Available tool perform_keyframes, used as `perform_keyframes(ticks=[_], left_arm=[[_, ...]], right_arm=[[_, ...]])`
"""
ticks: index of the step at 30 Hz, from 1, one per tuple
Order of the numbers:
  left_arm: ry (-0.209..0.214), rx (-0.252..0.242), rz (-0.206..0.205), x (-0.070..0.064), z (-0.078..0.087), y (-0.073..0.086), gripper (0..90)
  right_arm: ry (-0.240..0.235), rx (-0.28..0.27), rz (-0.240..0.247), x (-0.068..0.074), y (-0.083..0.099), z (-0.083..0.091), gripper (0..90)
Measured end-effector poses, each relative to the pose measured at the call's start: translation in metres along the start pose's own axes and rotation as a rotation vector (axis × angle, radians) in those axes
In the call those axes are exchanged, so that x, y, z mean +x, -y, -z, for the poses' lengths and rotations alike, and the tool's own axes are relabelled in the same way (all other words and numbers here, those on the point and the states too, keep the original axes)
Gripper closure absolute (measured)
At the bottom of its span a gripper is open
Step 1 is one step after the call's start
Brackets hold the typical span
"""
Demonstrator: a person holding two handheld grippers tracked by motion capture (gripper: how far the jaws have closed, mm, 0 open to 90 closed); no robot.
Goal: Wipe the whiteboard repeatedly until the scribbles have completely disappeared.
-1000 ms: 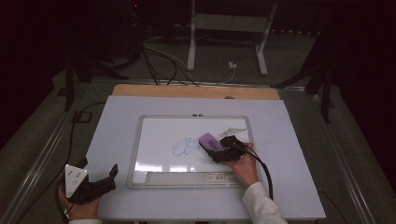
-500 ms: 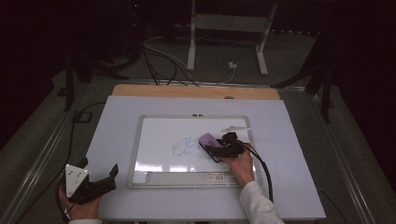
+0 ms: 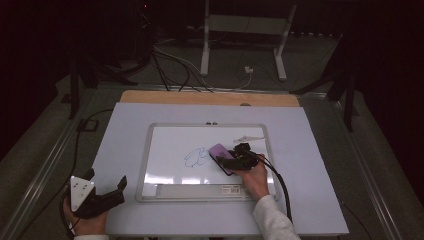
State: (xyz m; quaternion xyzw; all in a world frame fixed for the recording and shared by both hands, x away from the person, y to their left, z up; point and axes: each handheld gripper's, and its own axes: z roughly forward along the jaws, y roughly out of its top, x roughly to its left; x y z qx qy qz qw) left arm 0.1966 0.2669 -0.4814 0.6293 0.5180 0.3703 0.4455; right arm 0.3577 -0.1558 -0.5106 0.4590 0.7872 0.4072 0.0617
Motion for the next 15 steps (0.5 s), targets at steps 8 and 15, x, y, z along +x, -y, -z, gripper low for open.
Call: perform_keyframes(ticks=[8, 15], left_arm=[[0.001, 0.001, 0.0, 0.001, 0.0, 0.0, 0.2], [0.001, 0.0, 0.0, 0.001, 0.0, 0.0, 0.2]], right_arm=[[0.074, -0.012, -0.064, -0.012, -0.003, 0.004, 40.9], [0.104, -0.018, -0.087, -0.012, -0.002, 0.006, 41.0]])
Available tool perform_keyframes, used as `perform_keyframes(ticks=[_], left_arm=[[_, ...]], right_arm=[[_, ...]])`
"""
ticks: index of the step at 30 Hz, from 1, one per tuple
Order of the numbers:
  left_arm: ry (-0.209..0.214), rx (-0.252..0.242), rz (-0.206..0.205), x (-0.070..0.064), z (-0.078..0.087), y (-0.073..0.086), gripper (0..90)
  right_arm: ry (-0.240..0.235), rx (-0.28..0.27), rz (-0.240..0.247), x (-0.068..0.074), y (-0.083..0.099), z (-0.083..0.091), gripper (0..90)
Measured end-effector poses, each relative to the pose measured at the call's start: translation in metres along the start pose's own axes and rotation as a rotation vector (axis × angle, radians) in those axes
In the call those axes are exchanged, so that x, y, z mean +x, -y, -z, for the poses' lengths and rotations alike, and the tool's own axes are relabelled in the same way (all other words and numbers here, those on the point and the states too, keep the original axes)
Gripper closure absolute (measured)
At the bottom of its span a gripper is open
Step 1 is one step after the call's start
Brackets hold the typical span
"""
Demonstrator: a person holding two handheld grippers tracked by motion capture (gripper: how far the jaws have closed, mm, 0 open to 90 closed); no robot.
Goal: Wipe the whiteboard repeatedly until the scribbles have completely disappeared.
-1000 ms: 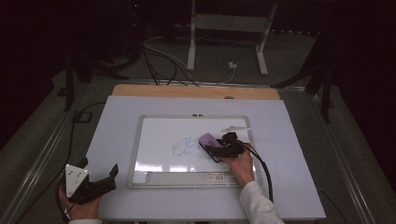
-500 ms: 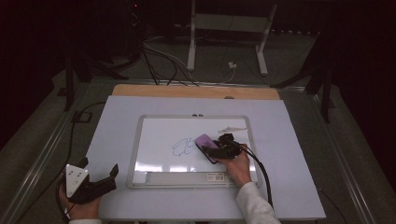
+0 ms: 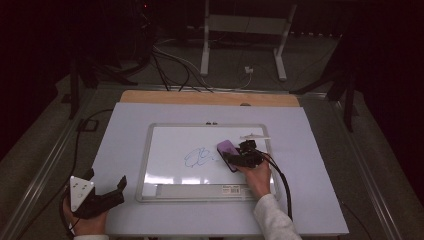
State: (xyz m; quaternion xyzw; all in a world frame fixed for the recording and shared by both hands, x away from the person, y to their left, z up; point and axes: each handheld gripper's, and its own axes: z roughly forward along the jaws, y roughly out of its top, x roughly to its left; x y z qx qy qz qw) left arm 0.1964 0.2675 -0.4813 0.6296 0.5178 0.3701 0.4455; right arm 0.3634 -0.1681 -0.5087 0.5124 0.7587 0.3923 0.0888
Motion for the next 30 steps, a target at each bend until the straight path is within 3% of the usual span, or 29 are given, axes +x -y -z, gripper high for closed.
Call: perform_keyframes(ticks=[10, 13, 17, 22, 24, 27, 30], left_arm=[[-0.001, 0.0, 0.0, -0.001, 0.0, 0.0, 0.2], [-0.001, 0.001, -0.001, 0.0, 0.0, 0.0, 0.2], [-0.001, 0.0, -0.001, 0.001, 0.0, 0.0, 0.2], [-0.002, 0.0, 0.0, 0.001, 0.001, 0.0, 0.2], [-0.002, 0.0, 0.0, 0.001, 0.0, 0.0, 0.2], [-0.002, 0.001, 0.001, 0.0, 0.0, 0.0, 0.2], [-0.002, 0.0, 0.0, 0.0, 0.0, 0.0, 0.2]], right_arm=[[-0.119, 0.034, 0.108, 0.029, 0.007, -0.006, 41.1], [-0.119, 0.039, 0.11, 0.03, 0.006, -0.006, 41.1], [-0.071, 0.027, 0.068, 0.021, 0.003, -0.005, 41.1], [0.028, 0.009, -0.004, 0.003, -0.002, -0.001, 41.2], [0.039, 0.005, -0.027, -0.001, -0.003, 0.0, 41.2], [0.048, 0.002, -0.017, 0.001, -0.002, 0.0, 41.3], [0.021, 0.001, -0.008, 0.007, -0.001, -0.003, 41.2]])
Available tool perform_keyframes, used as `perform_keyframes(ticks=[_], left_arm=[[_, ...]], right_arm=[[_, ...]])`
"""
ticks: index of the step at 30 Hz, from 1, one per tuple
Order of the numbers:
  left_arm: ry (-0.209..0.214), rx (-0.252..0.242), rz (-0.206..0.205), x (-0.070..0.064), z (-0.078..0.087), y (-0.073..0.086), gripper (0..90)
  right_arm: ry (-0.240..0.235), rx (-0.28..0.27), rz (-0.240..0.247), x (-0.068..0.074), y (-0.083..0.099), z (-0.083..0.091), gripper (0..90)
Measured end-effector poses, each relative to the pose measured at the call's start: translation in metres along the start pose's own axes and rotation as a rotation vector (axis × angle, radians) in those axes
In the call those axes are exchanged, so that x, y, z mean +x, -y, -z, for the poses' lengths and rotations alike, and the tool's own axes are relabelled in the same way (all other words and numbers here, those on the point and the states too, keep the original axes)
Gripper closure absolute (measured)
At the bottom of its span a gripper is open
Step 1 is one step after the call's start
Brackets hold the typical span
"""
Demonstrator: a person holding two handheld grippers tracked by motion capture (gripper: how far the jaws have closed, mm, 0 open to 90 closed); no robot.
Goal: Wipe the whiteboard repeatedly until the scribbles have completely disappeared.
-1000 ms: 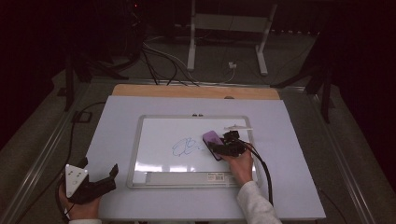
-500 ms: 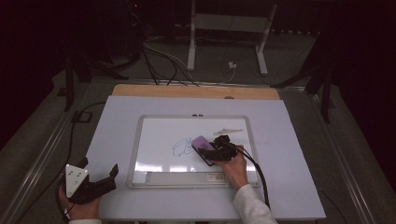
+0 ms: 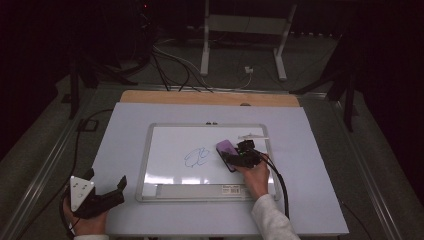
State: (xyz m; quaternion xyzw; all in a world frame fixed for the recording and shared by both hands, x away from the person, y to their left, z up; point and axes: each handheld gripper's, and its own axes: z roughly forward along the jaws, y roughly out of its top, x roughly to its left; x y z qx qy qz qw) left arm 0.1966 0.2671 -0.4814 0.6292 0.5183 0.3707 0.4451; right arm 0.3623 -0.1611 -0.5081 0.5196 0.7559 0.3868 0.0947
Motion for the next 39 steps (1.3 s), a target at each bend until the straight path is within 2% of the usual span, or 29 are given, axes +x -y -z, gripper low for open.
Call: perform_keyframes(ticks=[10, 12, 15, 18, 23, 28, 30, 33, 35, 39], left_arm=[[0.001, 0.001, 0.0, 0.0, 0.0, 0.0, 0.2], [0.001, 0.001, 0.0, 0.001, 0.0, 0.0, 0.2], [0.0, -0.001, -0.001, 0.001, 0.001, 0.0, 0.2], [-0.002, 0.0, 0.002, 0.001, 0.0, 0.0, 0.2], [-0.004, -0.004, 0.005, 0.002, 0.001, 0.0, 0.2], [-0.005, -0.004, 0.004, 0.002, 0.001, 0.0, 0.2], [-0.005, -0.004, 0.005, 0.002, 0.001, 0.0, 0.2], [-0.004, -0.001, 0.001, 0.001, 0.0, 0.0, 0.2], [-0.003, -0.001, 0.0, 0.001, 0.0, 0.0, 0.2], [-0.004, -0.001, 0.001, 0.001, 0.0, 0.0, 0.2]], right_arm=[[-0.122, 0.026, 0.113, 0.037, 0.007, -0.01, 41.2], [-0.138, 0.031, 0.132, 0.042, 0.008, -0.011, 41.2], [-0.144, 0.036, 0.131, 0.043, 0.007, -0.011, 41.2], [-0.114, 0.029, 0.112, 0.038, 0.005, -0.011, 41.2], [-0.043, 0.01, 0.049, 0.021, 0.0, -0.009, 41.2], [0.021, 0.0, 0.007, 0.006, -0.004, -0.005, 41.2], [0.018, 0.001, -0.01, 0.003, -0.004, -0.005, 41.2], [0.026, -0.004, -0.002, 0.006, -0.004, -0.006, 41.3], [0.005, -0.005, -0.002, 0.009, -0.003, -0.008, 41.3], [-0.035, -0.001, 0.037, 0.023, -0.001, -0.012, 41.3]])
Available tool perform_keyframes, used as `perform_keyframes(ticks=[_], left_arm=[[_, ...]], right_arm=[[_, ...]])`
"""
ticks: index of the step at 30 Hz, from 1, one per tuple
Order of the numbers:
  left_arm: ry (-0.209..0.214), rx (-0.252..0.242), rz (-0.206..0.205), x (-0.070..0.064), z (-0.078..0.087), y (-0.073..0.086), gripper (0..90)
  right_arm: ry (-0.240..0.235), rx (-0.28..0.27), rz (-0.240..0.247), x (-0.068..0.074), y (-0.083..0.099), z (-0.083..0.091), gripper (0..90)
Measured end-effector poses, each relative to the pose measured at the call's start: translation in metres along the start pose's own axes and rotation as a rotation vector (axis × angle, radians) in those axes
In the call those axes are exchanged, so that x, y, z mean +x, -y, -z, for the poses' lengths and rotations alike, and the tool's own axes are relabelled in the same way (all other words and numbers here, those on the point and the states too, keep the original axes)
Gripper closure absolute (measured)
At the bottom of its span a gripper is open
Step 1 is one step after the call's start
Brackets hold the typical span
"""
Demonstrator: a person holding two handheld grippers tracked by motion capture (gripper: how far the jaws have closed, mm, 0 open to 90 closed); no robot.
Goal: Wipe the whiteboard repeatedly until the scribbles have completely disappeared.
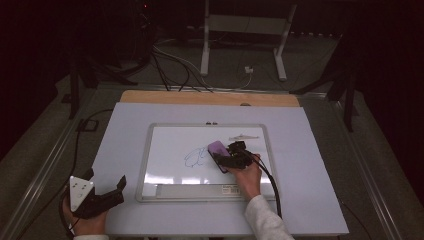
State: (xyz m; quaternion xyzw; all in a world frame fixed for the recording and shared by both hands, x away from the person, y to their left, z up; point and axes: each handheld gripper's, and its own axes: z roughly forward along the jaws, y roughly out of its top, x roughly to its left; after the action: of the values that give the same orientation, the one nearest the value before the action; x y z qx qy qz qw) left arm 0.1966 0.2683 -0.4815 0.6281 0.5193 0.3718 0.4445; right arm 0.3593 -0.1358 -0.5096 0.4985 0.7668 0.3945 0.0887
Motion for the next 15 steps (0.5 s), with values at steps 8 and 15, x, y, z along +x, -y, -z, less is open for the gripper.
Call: perform_keyframes(ticks=[8, 15], left_arm=[[0.001, 0.0, -0.001, 0.0, 0.0, 0.0, 0.2], [0.0, -0.001, -0.001, 0.0, 0.0, 0.0, 0.2]], right_arm=[[-0.112, 0.029, 0.101, 0.03, 0.006, -0.007, 41.3], [-0.105, 0.024, 0.097, 0.031, 0.005, -0.009, 41.3]])
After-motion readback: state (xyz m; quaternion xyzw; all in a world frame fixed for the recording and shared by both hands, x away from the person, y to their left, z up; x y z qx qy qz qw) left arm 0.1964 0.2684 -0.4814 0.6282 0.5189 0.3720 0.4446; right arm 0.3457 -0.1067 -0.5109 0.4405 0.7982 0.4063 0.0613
